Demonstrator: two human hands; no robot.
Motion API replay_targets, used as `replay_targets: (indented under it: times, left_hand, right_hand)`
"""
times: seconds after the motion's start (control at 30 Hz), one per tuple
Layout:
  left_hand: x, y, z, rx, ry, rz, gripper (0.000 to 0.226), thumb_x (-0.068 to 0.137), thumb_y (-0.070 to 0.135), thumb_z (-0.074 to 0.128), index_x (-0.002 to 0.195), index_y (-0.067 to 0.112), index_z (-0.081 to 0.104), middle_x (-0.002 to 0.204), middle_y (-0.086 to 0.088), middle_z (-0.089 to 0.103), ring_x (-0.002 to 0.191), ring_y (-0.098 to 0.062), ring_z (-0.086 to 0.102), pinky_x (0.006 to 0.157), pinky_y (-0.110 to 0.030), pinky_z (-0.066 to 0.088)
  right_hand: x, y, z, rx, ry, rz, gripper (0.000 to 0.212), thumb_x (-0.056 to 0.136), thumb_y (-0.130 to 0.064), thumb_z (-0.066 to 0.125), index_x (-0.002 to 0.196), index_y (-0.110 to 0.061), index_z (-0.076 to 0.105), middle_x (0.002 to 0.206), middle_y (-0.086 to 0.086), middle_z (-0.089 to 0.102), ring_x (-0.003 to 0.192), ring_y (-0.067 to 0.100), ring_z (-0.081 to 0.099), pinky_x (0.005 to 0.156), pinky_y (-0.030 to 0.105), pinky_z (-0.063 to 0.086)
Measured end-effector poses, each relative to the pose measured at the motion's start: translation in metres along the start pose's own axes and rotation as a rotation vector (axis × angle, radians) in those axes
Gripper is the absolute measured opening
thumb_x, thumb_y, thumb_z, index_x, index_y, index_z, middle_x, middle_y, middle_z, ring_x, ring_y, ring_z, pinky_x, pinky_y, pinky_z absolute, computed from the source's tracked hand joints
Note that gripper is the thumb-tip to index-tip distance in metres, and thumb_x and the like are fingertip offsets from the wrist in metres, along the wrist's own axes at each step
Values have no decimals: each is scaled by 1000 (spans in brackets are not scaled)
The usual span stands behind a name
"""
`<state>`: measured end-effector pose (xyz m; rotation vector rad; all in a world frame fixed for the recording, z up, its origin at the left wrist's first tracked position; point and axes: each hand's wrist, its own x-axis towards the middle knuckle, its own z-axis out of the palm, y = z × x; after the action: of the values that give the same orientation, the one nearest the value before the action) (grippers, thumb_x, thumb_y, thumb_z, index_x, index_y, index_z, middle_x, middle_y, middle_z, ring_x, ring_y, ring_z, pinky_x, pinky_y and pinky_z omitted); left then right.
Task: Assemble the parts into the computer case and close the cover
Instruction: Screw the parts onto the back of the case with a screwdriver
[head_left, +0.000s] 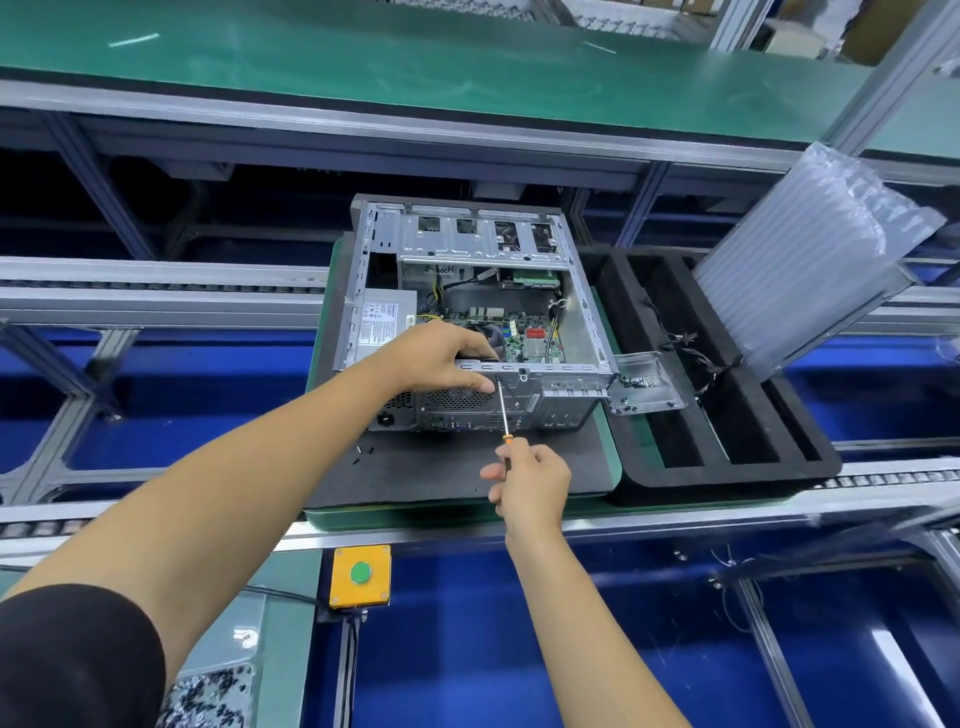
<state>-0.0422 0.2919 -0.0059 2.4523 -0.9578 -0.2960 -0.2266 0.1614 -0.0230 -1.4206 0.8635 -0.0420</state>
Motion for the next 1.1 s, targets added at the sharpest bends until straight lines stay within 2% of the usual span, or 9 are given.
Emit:
replay_targets:
  times: [0.17,0.27,0.37,0.43,0.53,0.67,0.83,0.93,1.1]
  left_hand:
    - [0,0,1,9,6,7,60,77,68,73,127,34,66,136,12,64,124,-8,60,92,-25,45]
    - [0,-1,1,1,8,2,61,76,68,74,126,35,66,136,13,64,124,-8,60,93,-25,45]
    - [1,-1,2,-1,8,-4,61,76,69,74,126,35,66,135,13,64,123,-8,60,93,-27,47]
    - [1,-1,2,3,14,-5,61,76,70,73,126,35,66,135,14,64,124,-8,60,92,-26,47]
    - [1,-1,2,15,14,-6,61,75,71,72,125,38,66,135,15,64,124,-8,60,94,-28,49]
    - [0,0,1,20,12,-12,59,76,72,71,124,39,66,134,14,65,123,-9,61,97,-34,52]
    - [-1,1,1,13,19,-13,57,77,69,72,124,39,66,133,16,65,124,-8,60,95,-30,49]
    - [-1,2,0,8,12,-22,58,76,68,74,126,38,66,135,15,64,125,-9,59,98,-32,49]
    - [-2,3,0,-2,16,-24,58,76,66,76,126,37,66,136,14,64,126,-10,59,100,-32,49]
  right_hand:
    - [1,1,3,5,-16,-13,12,93,-14,59,86,-9,51,52,-4,60,39,12,38,38,23,29]
    - [1,2,4,-74,-12,-89,20,93,-11,58,80,-12,43,57,0,63,46,16,45,46,29,36]
    - [1,3,3,-124,11,-139,17,93,-10,59,80,-5,49,56,1,64,53,19,52,55,35,41]
    - [1,2,2,-53,-25,-84,14,94,-9,59,85,2,54,52,1,60,45,17,44,47,29,35]
    - [-1,0,2,58,-48,-5,9,93,-5,59,85,-3,57,50,2,56,39,14,38,39,24,29]
    - [-3,0,4,3,-29,-50,12,92,-7,59,82,-6,53,49,1,55,39,15,38,41,25,29]
    - [1,2,0,-175,8,-155,16,94,-15,58,84,-2,56,52,2,62,46,17,49,48,30,40]
    - [2,1,0,-70,-55,-78,18,97,-14,54,83,-4,58,56,6,67,38,17,47,40,23,36]
    - [2,0,2,12,-53,18,18,95,-10,52,80,-7,62,57,1,67,37,14,44,38,22,31]
